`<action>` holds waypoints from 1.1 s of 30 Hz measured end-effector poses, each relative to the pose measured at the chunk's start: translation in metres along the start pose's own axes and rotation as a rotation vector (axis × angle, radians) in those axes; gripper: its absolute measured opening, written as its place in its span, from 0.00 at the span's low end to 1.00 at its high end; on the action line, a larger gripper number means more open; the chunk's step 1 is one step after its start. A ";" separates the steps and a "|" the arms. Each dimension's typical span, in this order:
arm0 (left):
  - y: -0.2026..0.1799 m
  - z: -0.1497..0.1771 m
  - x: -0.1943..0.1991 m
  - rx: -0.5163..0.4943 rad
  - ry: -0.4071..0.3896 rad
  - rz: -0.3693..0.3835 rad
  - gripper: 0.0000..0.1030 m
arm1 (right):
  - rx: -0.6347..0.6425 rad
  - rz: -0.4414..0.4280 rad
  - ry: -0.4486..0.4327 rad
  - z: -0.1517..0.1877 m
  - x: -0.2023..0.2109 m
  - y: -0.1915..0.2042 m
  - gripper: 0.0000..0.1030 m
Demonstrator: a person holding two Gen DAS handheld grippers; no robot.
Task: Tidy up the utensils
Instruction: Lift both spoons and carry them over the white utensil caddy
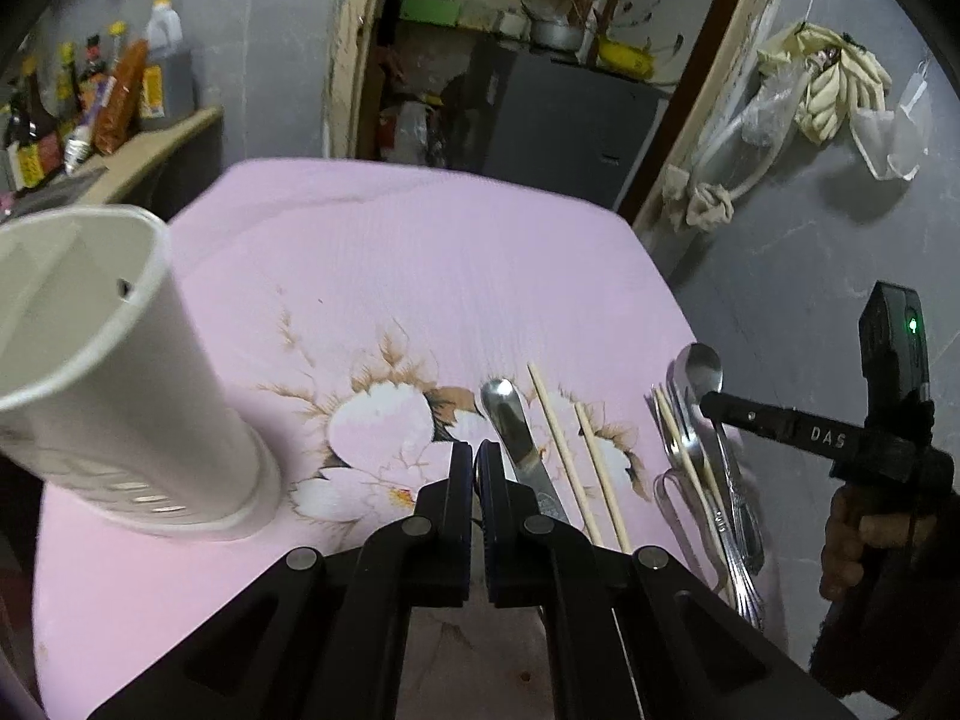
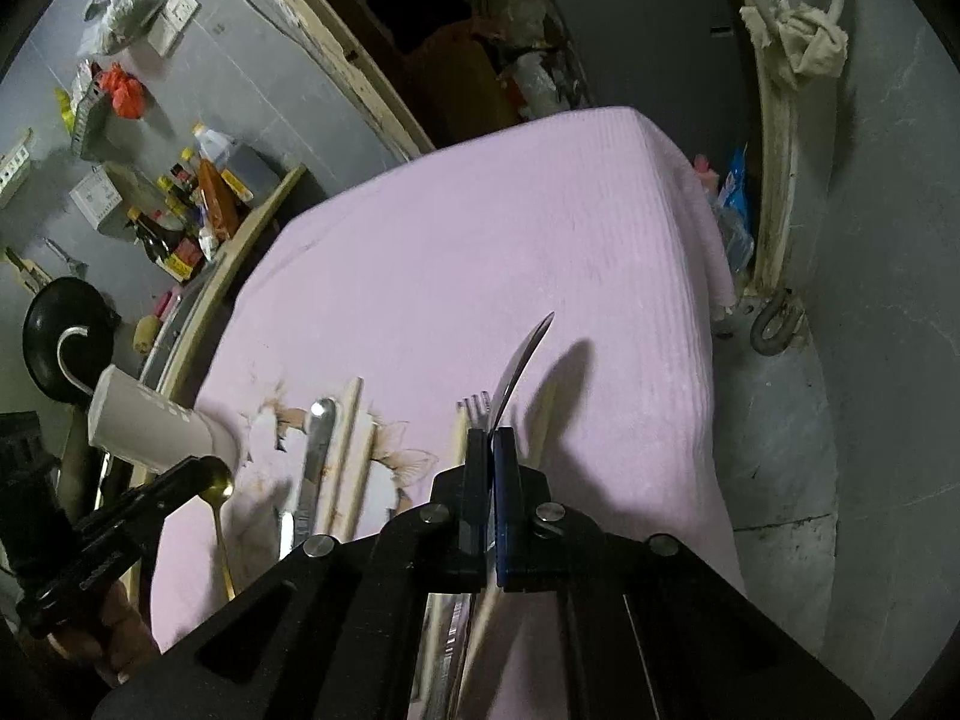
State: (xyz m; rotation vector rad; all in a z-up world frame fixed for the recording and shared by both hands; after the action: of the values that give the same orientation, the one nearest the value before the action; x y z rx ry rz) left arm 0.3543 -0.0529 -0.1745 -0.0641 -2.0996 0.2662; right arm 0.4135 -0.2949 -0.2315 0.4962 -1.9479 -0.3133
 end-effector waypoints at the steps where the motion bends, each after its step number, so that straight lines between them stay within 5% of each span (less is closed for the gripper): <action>1: 0.000 0.000 0.007 -0.001 -0.016 -0.011 0.03 | 0.006 0.002 -0.037 0.002 0.009 0.006 0.02; 7: 0.007 -0.003 0.051 0.007 -0.123 -0.048 0.03 | 0.048 -0.004 -0.212 0.010 0.056 0.044 0.02; 17: 0.052 -0.035 0.140 0.044 -0.314 -0.061 0.03 | 0.192 -0.066 -0.496 0.000 0.116 0.174 0.02; 26: 0.135 -0.068 0.210 0.026 -0.460 -0.152 0.03 | 0.231 -0.137 -0.638 -0.014 0.103 0.282 0.02; 33: 0.194 -0.087 0.217 0.059 -0.542 -0.238 0.03 | 0.182 -0.117 -0.704 -0.021 0.063 0.313 0.02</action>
State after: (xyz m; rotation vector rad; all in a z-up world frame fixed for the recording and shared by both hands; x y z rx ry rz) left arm 0.3040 0.1836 0.0091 0.3253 -2.6048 0.2169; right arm 0.3475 -0.0498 -0.0373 0.6821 -2.6516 -0.4271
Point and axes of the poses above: each gripper's, at about its wrist camera, not at the fingertips, and x roughly against the way its jaws point, y to its left, z to its underside, the point moved 2 cm from there along -x, roughly the way its jaws point, and after that the axes turned 8 degrees about y, right-handed, at the moved point
